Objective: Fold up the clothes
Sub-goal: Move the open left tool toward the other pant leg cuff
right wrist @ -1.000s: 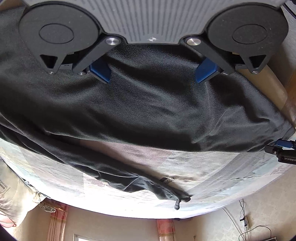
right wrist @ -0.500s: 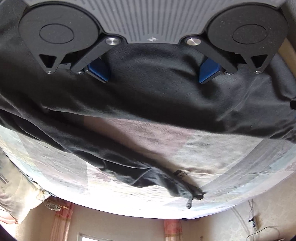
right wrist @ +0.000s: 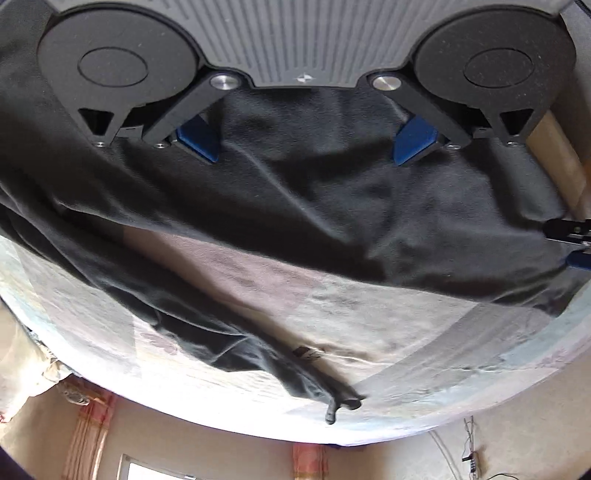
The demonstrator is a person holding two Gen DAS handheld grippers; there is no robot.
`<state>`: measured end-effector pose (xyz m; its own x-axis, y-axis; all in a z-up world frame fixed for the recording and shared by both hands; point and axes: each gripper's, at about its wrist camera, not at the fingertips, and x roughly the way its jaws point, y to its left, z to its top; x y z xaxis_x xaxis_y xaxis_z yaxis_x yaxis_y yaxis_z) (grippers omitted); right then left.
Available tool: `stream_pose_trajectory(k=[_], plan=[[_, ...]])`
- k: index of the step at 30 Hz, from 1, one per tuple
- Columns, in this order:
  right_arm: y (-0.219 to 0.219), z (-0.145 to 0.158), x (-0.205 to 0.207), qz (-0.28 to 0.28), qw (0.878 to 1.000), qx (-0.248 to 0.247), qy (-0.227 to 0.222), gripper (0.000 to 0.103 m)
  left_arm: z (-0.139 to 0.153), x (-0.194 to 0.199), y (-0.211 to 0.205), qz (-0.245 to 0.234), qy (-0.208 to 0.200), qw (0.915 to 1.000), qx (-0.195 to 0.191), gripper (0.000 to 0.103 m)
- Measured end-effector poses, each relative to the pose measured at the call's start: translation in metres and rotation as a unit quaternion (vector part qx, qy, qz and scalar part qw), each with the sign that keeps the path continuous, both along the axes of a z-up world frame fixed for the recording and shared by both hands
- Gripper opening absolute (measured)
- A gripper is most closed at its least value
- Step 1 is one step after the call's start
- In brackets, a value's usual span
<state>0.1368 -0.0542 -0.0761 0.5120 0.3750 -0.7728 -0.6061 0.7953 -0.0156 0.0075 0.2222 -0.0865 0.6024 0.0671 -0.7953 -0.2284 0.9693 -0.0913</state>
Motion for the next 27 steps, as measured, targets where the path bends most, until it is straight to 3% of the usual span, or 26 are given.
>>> stream_pose_trajectory(k=[4, 7, 9, 12, 14, 17, 20, 27], plan=[[-0.021, 0.009, 0.006, -0.039, 0.999, 0.023, 0.011, 0.103, 0.007, -0.005, 0.005, 0.006, 0.005, 0.9999, -0.011, 0.099], [-0.030, 0.012, 0.001, -0.028, 0.998, 0.057, 0.023, 0.103, 0.020, -0.002, 0.003, -0.005, -0.027, 0.9982, -0.053, 0.099], [-0.027, 0.003, 0.001, -0.028, 0.998, 0.045, 0.036, 0.103, 0.029, 0.005, -0.003, -0.024, -0.050, 0.9951, -0.082, 0.099], [-0.023, -0.004, -0.007, -0.022, 0.999, 0.026, 0.018, 0.103, 0.036, 0.020, -0.019, -0.056, -0.071, 0.9902, -0.107, 0.099], [-0.025, -0.004, -0.008, -0.019, 0.999, 0.027, 0.018, 0.103, 0.034, 0.031, -0.030, -0.072, -0.066, 0.9892, -0.109, 0.099], [-0.033, -0.002, -0.006, -0.023, 0.998, 0.046, 0.029, 0.103, 0.016, 0.044, -0.040, -0.076, -0.027, 0.9904, -0.112, 0.099], [-0.043, -0.002, -0.005, -0.023, 0.997, 0.061, 0.032, 0.103, 0.005, 0.040, -0.045, -0.075, -0.022, 0.9919, -0.100, 0.100], [-0.044, -0.004, -0.007, -0.015, 0.998, 0.061, 0.021, 0.103, 0.015, 0.043, -0.044, -0.063, 0.004, 0.9932, -0.098, 0.100]])
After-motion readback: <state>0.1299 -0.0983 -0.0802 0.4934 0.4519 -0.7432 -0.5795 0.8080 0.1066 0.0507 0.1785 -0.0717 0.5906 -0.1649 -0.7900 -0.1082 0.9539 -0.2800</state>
